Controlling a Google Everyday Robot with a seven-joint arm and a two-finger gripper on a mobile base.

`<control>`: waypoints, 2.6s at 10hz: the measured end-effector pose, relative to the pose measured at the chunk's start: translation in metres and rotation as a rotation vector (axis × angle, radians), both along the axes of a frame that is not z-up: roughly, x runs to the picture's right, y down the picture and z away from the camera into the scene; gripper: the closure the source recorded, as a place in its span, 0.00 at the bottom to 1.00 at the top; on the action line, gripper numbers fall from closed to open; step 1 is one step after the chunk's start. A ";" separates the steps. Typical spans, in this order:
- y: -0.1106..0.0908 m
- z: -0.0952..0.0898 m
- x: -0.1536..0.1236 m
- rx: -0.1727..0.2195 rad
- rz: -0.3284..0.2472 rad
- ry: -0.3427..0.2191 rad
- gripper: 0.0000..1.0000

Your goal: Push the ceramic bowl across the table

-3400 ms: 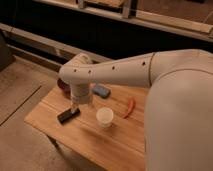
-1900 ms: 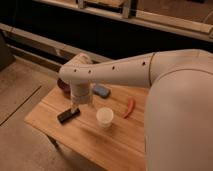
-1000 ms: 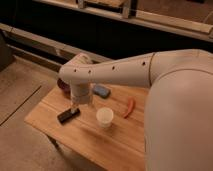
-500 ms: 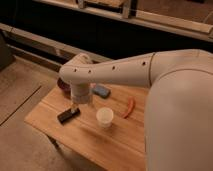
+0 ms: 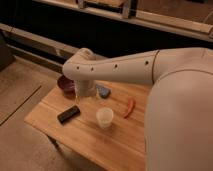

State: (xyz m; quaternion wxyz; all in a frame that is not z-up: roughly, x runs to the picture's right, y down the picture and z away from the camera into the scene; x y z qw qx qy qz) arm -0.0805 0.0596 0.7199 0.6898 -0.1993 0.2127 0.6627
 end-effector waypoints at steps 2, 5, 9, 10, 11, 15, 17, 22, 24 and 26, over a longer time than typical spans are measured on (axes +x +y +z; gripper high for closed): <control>-0.002 0.006 0.007 0.026 -0.016 0.023 0.63; -0.004 0.018 0.017 0.059 -0.016 0.034 0.81; 0.007 0.034 0.017 0.019 0.010 0.008 0.81; 0.010 0.037 0.015 0.007 0.012 0.003 0.81; 0.012 0.042 0.013 -0.006 0.014 -0.001 0.81; 0.013 0.069 0.018 -0.031 0.015 0.017 0.81; 0.009 0.084 0.023 -0.021 0.006 0.023 0.81; -0.016 0.117 0.017 0.065 -0.031 -0.054 0.81; -0.027 0.119 0.012 0.112 -0.046 -0.099 0.81; -0.036 0.122 0.010 0.146 -0.048 -0.137 0.81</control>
